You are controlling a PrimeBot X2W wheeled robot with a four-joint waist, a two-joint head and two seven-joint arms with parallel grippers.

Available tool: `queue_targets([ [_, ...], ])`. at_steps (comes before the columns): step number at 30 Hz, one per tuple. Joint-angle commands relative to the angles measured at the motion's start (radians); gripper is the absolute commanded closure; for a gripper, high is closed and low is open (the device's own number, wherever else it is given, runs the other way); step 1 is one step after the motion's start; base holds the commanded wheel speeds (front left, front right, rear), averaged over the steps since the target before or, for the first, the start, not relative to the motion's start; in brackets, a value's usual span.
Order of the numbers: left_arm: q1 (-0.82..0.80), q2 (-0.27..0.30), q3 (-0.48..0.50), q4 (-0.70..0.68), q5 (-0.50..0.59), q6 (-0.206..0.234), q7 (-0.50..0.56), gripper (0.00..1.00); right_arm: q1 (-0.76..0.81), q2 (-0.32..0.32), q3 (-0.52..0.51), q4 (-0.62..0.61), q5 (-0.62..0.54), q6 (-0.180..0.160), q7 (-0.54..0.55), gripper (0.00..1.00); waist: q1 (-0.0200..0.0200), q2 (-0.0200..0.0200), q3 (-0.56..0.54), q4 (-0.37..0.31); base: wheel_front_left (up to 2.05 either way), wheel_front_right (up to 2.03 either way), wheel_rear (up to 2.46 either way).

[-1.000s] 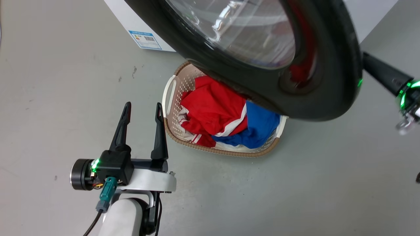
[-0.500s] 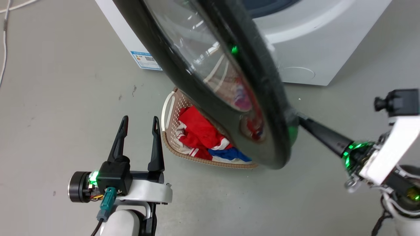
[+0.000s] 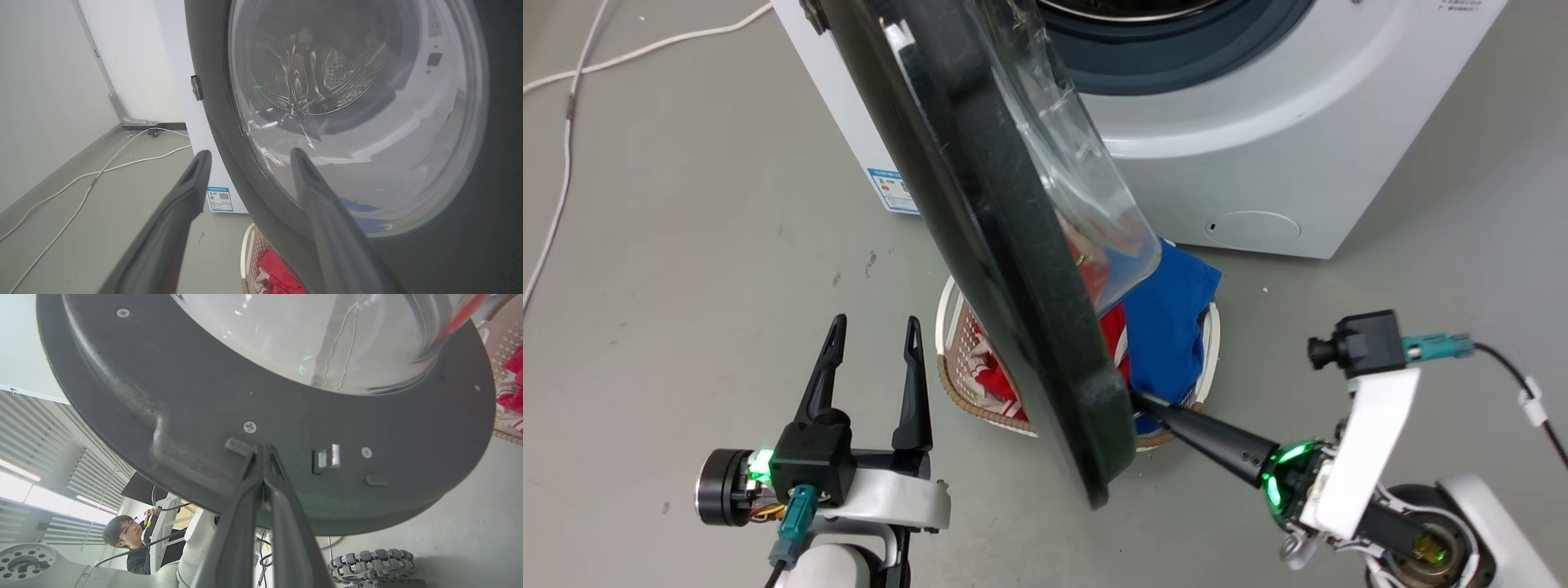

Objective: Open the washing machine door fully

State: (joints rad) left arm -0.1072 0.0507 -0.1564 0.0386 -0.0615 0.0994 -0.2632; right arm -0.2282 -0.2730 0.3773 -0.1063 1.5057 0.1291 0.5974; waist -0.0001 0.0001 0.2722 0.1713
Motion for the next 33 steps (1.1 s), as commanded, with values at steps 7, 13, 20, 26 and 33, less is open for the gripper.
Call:
queue_targets([
  [7,0.025,0.0,0.002,0.007,0.013,-0.008,-0.002,0.0,0.02,0.026,0.057,0.049,0.014,0.003,-0.013,1.0,0.0001,-0.0001,-0.044,0.002,0.0,0.0,0.0],
  [13,0.042,0.0,0.005,0.011,0.017,-0.01,-0.002,0.0,0.028,0.028,0.061,0.079,0.009,0.003,-0.056,1.0,0.0001,-0.0001,-0.076,-0.004,0.0,0.0,0.0],
  [20,0.074,0.0,0.019,0.017,0.028,-0.018,-0.002,0.0,0.065,-0.011,0.012,0.066,-0.101,0.003,-0.276,0.0,0.0001,-0.0001,-0.135,-0.024,0.0,0.0,0.0],
  [26,0.105,0.004,0.032,0.016,0.033,-0.024,-0.002,0.0,0.095,-0.047,-0.03,0.074,-0.259,0.003,-0.578,0.0,0.0001,-0.0001,-0.176,-0.042,0.0,0.0,0.0],
  [33,0.14,0.009,0.046,0.013,0.041,-0.028,-0.002,0.0,0.104,-0.065,-0.072,0.172,-0.522,0.003,-0.859,0.0,0.0001,-0.0001,-0.215,-0.069,0.0,0.0,0.0],
])
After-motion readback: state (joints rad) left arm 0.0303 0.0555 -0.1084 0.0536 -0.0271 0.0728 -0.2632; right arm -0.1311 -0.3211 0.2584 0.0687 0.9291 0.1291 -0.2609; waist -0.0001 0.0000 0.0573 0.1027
